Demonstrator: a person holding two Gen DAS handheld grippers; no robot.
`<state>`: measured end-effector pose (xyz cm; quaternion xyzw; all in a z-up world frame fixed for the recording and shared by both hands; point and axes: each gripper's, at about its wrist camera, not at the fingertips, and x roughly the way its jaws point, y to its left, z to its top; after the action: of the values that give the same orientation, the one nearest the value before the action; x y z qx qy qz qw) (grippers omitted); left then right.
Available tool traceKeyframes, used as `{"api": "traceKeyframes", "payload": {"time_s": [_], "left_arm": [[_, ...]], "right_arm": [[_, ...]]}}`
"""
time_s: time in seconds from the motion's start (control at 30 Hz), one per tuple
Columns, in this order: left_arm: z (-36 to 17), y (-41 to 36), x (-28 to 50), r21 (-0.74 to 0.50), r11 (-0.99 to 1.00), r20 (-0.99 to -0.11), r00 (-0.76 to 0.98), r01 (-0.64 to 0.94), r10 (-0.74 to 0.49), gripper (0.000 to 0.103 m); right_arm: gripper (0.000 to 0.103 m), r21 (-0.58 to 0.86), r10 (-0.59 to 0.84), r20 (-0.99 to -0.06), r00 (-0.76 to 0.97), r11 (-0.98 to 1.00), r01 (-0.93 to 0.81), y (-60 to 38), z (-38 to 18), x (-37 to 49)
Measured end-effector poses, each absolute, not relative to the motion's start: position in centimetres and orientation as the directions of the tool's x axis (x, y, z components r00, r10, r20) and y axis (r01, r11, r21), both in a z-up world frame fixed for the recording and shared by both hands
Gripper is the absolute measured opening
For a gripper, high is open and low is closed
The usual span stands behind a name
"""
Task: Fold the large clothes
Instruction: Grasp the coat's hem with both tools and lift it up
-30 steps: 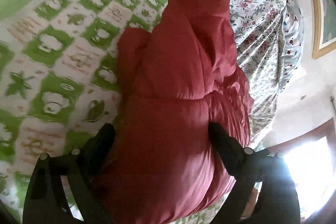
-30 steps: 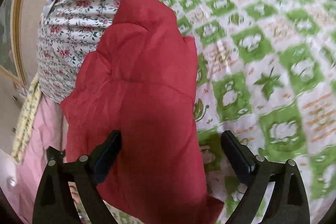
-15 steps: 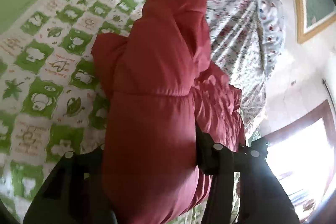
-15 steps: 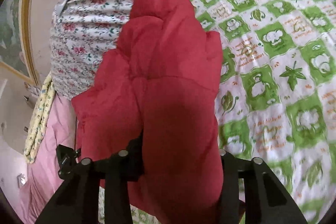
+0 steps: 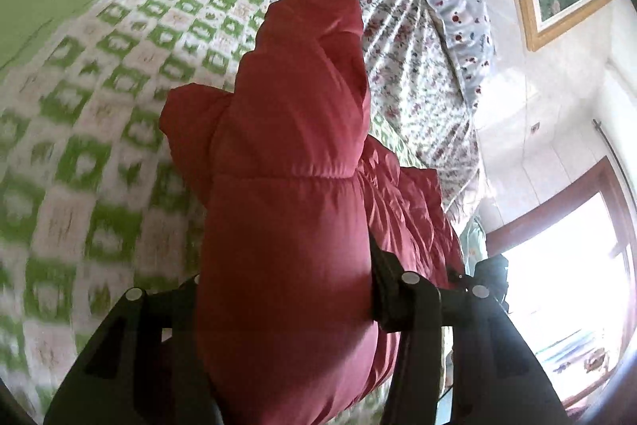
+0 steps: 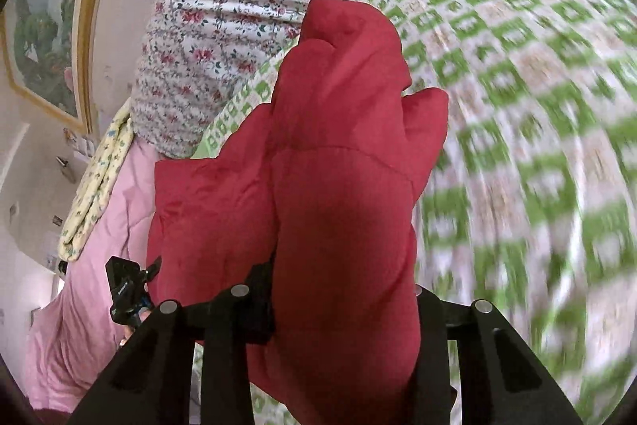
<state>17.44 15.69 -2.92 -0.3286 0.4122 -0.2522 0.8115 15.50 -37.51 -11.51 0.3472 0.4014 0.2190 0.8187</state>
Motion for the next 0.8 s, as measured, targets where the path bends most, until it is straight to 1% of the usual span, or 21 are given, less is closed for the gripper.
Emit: {"api": "traceKeyframes", "payload": {"time_s": [0.17, 0.23, 0.4, 0.43, 0.57, 0.7, 0.77, 0.8], "left_arm": [[-4.4, 16.6, 14.0, -0.762, 0.637, -0.501, 0.515, 0.119, -0.695, 0.047], [-5.2, 16.9, 13.2, -0.758, 0.643, -0.51, 0.515, 0.109, -0.689, 0.047], [-7.1, 16.7, 13.1, -0.703, 0.709, -0.585, 0.522, 0.055, -0.62, 0.049], [-7.3, 16.7, 13.1, -0.7, 0.712, -0.588, 0.525, 0.049, -0.615, 0.05], [-8.0, 16.7, 13.6, -0.688, 0.725, -0.61, 0.529, 0.017, -0.591, 0.055], [-7.5, 15.8, 13.9, -0.63, 0.777, -0.651, 0.544, 0.003, -0.53, 0.058], [-7.1, 15.2, 13.9, -0.584, 0.812, -0.678, 0.553, -0.006, -0.484, 0.067], [-7.0, 15.1, 13.8, -0.568, 0.823, -0.687, 0.557, -0.012, -0.466, 0.07]], "right_arm": [[0.037, 0.756, 0.642, -0.496, 0.585, 0.65, -0.071, -37.3, -12.1, 11.9], [0.04, 0.762, 0.644, -0.492, 0.586, 0.644, -0.069, -37.2, -12.7, 11.0], [0.046, 0.758, 0.624, -0.5, 0.6, 0.65, -0.044, -37.2, -14.5, 10.9], [0.049, 0.76, 0.62, -0.5, 0.604, 0.649, -0.037, -37.4, -14.9, 11.0], [0.054, 0.761, 0.609, -0.497, 0.618, 0.649, -0.027, -37.6, -16.0, 10.9], [0.059, 0.755, 0.587, -0.504, 0.634, 0.656, -0.007, -37.7, -16.3, 11.1], [0.062, 0.743, 0.572, -0.516, 0.638, 0.669, 0.002, -37.6, -16.2, 11.1], [0.067, 0.734, 0.56, -0.526, 0.64, 0.679, 0.008, -37.5, -16.0, 11.0]]}}
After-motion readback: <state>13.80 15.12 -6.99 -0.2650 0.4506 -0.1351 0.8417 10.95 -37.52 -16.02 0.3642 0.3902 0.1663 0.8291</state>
